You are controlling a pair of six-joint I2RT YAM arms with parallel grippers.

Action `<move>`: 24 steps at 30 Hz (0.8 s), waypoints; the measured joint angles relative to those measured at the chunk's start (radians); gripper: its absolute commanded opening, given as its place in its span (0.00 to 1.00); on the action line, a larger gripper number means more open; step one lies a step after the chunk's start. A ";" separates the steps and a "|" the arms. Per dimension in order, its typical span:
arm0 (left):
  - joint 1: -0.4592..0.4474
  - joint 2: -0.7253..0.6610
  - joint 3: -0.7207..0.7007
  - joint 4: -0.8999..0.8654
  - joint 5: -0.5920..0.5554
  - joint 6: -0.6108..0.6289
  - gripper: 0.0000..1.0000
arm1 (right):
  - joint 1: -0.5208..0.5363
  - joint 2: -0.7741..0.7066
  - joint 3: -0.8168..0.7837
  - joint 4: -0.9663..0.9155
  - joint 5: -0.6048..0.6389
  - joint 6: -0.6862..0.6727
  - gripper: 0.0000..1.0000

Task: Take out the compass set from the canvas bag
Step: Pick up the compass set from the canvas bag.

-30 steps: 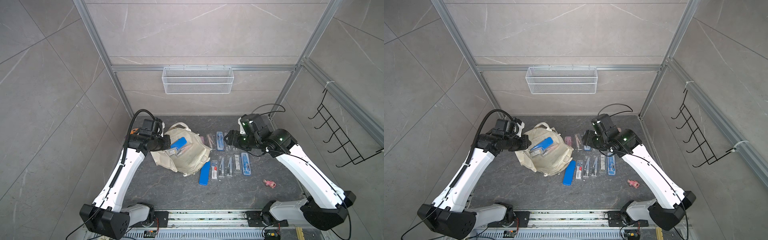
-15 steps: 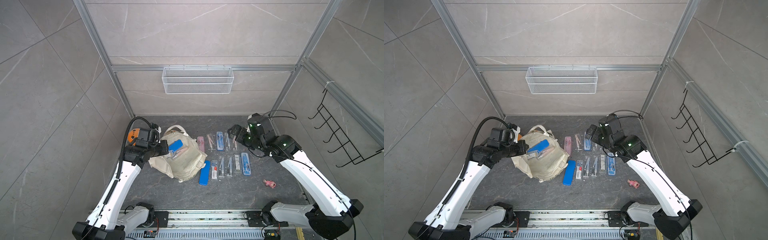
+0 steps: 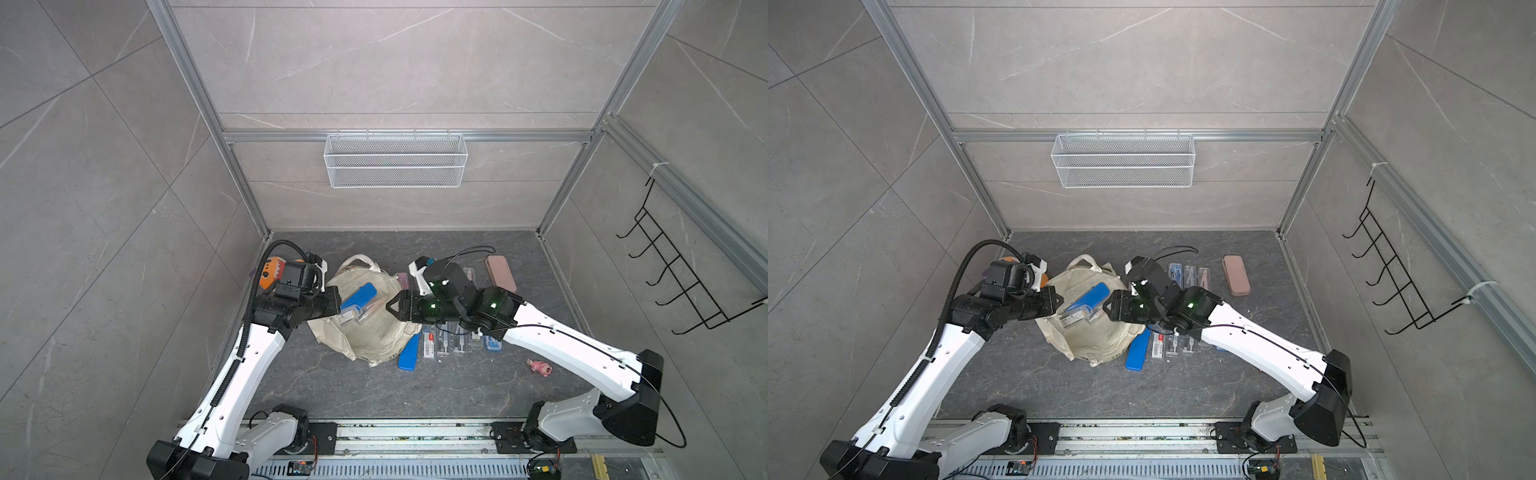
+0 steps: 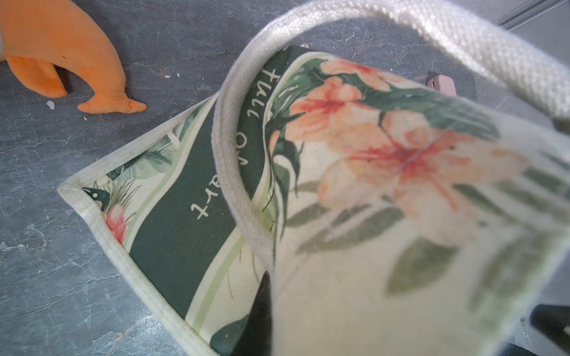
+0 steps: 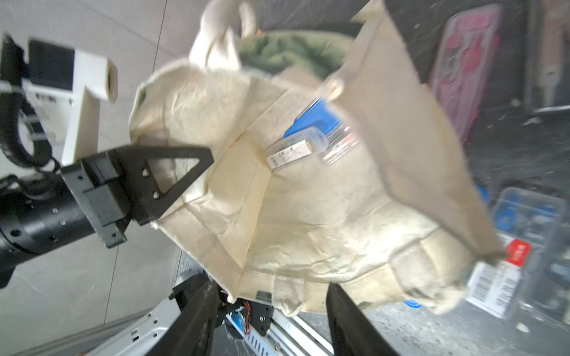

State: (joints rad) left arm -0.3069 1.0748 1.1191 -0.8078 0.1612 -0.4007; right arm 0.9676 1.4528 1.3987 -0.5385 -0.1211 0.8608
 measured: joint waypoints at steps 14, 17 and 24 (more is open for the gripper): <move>-0.216 -0.013 -0.002 -0.019 -0.163 -0.114 0.00 | 0.106 0.163 -0.020 0.076 0.013 0.183 0.49; -0.267 -0.022 -0.011 -0.019 -0.211 -0.144 0.00 | 0.106 0.185 -0.047 0.108 0.051 0.283 0.50; -0.370 -0.083 -0.066 -0.005 -0.298 -0.191 0.00 | 0.108 0.310 -0.050 0.160 0.160 0.513 0.60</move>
State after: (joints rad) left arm -0.6765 0.9916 1.0534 -0.8131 -0.1368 -0.5919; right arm 1.0760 1.7630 1.3483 -0.3786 0.0391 1.3739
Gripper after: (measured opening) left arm 0.102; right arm 0.570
